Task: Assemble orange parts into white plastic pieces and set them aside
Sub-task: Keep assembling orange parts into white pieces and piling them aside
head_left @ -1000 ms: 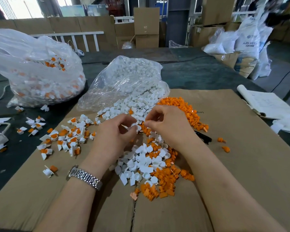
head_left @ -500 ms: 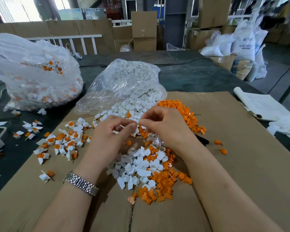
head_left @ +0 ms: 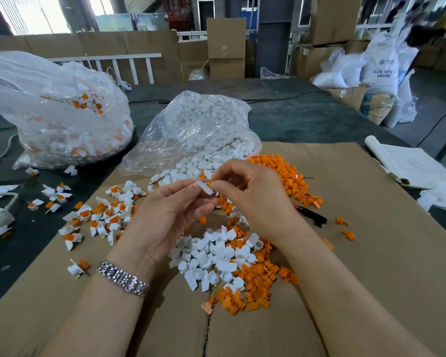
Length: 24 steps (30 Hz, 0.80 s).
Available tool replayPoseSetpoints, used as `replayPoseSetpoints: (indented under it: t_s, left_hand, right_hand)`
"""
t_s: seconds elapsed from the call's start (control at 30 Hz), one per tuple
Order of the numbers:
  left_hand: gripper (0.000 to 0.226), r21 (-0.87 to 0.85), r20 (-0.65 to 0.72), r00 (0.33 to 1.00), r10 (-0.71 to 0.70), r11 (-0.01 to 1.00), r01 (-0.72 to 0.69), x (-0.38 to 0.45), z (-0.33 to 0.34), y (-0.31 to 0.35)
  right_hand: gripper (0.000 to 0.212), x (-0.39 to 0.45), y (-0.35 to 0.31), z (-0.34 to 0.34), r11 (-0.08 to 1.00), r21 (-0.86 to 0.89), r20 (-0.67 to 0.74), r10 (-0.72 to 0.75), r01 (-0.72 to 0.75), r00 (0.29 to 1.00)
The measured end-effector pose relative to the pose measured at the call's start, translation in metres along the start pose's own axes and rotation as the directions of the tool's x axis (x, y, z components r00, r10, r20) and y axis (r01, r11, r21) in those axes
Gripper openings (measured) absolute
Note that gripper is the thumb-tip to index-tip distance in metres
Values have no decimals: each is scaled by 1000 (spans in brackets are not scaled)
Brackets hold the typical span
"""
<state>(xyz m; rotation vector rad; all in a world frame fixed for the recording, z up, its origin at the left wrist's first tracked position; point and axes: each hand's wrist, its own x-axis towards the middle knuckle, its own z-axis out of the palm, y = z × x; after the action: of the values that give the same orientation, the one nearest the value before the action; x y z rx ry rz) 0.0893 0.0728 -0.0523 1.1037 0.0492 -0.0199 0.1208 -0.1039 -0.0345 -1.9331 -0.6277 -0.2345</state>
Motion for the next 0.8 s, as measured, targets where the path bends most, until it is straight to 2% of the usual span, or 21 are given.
replayPoseSetpoints:
  t_s: [0.1,0.2,0.4,0.57,0.8]
  left_hand:
    - [21,20,38,999,22,1000,-23,-1,-2,1]
    - [22,63,11,997,80,995,-81,-1,0,0]
    - [25,286,-2,977,213,936,-204,0,-2,-3]
    - [22,111,38,994,99,989,-102,0,-3,2]
    - [23,77,67,993,100,991,-105,-2,-1,2]
  right_hand:
    - [3,0,-1,-1,1000,-7,-13,-12,12,1000]
    - [4,0,0,-3,1000,-2,5,-6,6,1000]
    - [7,-1,0,-3,999,42,20,14,-15,1000]
    - [17,-1,-3,-6,994,105,99,-34,24,995]
    - [20,1,-2,-12,986,166,73,-40,27,997]
